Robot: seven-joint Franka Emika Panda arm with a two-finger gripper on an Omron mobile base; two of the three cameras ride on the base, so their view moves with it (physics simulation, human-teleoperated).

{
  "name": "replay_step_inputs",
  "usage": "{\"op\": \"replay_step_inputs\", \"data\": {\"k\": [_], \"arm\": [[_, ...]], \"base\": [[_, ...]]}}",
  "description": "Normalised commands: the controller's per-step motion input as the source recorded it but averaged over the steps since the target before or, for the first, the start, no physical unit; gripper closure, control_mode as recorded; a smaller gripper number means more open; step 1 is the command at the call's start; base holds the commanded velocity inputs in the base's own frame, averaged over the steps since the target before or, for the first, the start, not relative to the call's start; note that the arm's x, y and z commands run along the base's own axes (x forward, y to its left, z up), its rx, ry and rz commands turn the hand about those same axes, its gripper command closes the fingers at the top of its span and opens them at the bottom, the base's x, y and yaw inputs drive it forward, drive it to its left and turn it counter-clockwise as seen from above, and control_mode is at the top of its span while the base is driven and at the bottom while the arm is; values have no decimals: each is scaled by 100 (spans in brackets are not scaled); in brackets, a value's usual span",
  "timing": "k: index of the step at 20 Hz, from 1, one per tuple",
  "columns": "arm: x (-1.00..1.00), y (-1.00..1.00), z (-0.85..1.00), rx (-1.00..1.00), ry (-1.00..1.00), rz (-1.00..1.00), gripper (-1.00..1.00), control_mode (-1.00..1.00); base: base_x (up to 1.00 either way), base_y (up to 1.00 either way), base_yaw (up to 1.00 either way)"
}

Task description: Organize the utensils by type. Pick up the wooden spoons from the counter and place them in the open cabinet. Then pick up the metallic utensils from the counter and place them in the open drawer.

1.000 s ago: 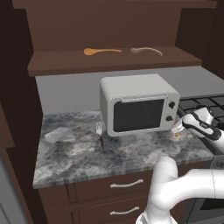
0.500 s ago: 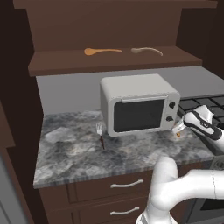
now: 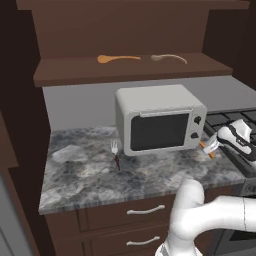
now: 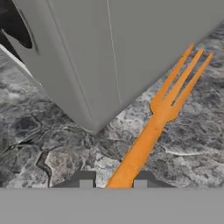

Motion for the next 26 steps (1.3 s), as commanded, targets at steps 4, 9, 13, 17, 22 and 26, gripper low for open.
{"op": "replay_step_inputs", "data": {"k": [4,9,13,17,22,26], "arm": [[-64,-45,6,3,-4,-13,100,-100],[-82,-32,3,0,-9,-19,100,-100],[-87,-22,8,0,-9,-24,100,-100],[-74,-3,34,0,0,-29,100,-100],[-63,5,43,0,4,-31,100,-100],[-46,32,37,0,7,-25,100,-100]], "base": [[0,0,0],[0,0,0],[0,0,0],[0,0,0],[0,0,0],[0,0,0]]}}
